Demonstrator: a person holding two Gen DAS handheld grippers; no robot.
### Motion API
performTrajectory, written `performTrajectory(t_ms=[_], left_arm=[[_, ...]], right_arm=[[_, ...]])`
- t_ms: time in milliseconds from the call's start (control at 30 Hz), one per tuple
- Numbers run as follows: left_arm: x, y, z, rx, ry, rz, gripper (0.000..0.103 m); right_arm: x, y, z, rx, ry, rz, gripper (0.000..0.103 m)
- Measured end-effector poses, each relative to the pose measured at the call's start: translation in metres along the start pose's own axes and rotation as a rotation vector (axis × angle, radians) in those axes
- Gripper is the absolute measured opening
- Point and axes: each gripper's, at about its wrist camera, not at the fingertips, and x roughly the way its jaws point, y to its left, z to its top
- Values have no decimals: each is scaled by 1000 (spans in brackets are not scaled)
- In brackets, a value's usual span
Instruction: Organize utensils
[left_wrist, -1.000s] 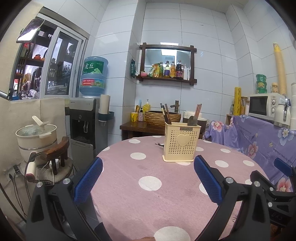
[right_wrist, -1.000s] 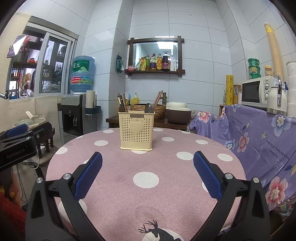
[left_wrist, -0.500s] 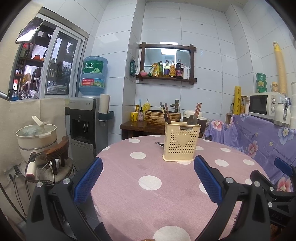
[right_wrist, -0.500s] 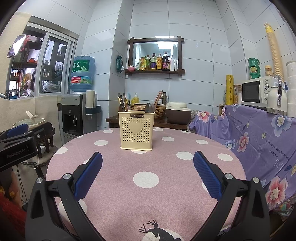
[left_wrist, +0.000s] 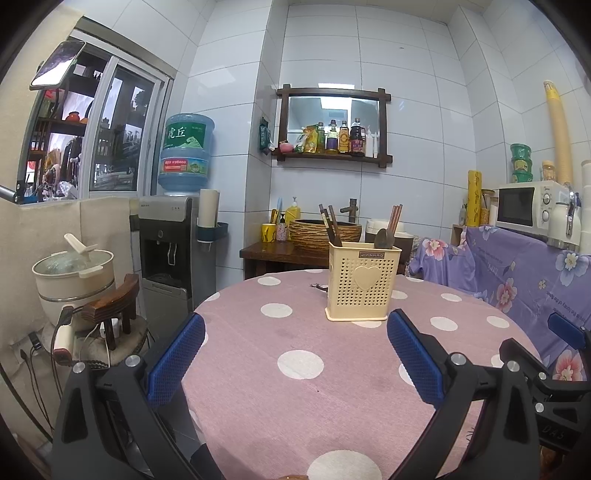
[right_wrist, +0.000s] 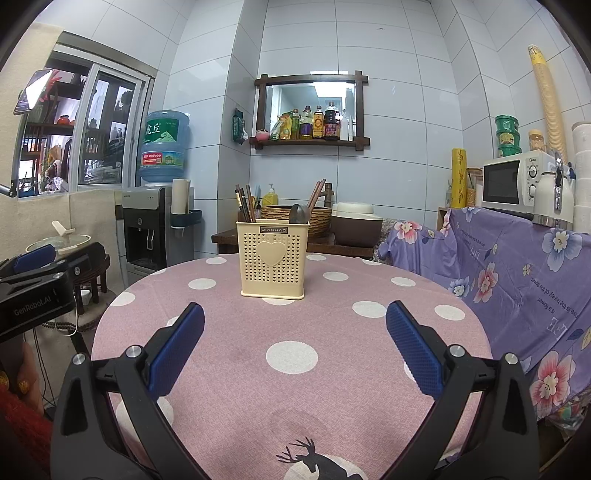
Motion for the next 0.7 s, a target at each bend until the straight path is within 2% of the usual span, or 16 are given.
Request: performTrajectory(t_ms=[700], left_arm=[[0,4,-2,8,-2,0,98]], right_arm=[[1,-1,-2,3,4,-1,97]])
